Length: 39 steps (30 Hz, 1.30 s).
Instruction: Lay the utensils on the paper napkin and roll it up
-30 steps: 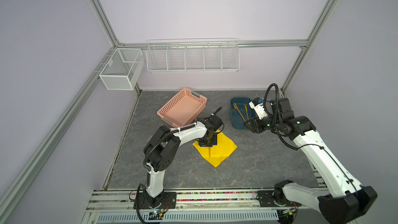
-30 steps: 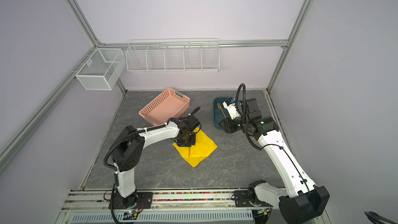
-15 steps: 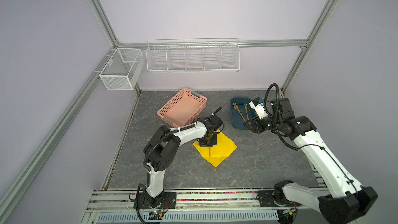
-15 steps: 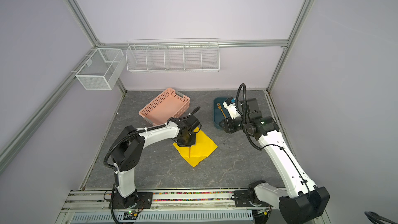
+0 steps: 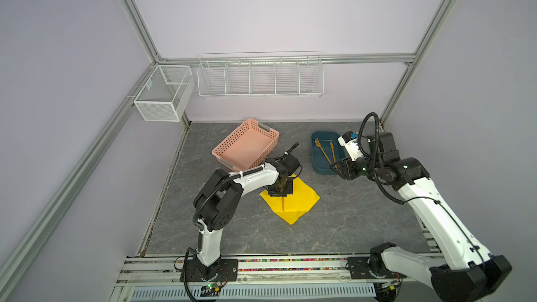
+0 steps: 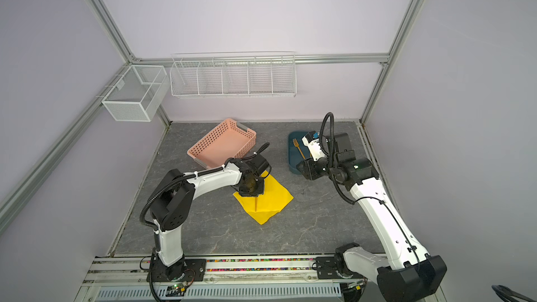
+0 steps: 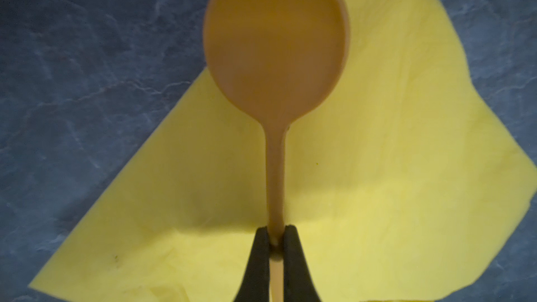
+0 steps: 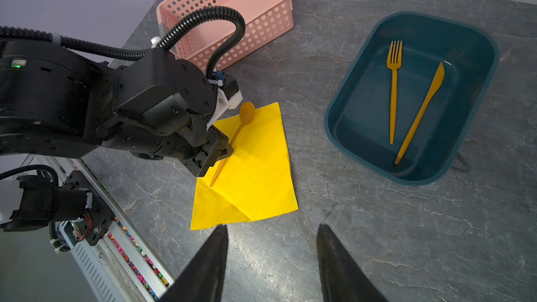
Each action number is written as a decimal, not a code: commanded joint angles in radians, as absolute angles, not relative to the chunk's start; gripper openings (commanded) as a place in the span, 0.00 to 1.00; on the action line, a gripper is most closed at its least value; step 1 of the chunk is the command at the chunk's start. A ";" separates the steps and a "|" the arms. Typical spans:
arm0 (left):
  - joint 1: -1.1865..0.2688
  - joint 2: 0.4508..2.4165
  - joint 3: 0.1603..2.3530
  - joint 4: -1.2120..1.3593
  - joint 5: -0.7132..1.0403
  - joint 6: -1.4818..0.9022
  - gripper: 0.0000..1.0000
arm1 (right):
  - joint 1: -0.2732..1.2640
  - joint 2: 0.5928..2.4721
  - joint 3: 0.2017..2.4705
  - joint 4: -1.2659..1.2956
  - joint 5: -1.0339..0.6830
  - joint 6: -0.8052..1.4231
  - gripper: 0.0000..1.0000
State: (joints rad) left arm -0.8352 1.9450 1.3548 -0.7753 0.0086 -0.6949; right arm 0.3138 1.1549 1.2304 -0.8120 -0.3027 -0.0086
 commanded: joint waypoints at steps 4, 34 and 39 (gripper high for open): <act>-0.829 1.975 1.380 -0.772 0.023 -0.700 0.03 | 0.307 1.138 1.217 -0.822 -0.299 -0.036 0.53; -0.829 1.969 1.403 -0.802 0.019 -0.680 0.14 | 0.307 1.149 1.232 -0.825 -0.316 -0.039 0.53; -0.829 1.973 1.400 -0.802 0.019 -0.678 0.16 | 0.307 1.149 1.232 -0.825 -0.316 -0.039 0.53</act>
State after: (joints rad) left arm -0.8314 1.9564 1.3708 -0.7773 0.0265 -0.6823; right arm 0.3138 1.1549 1.2304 -0.8150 -0.3038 -0.0093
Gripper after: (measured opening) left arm 0.152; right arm 0.530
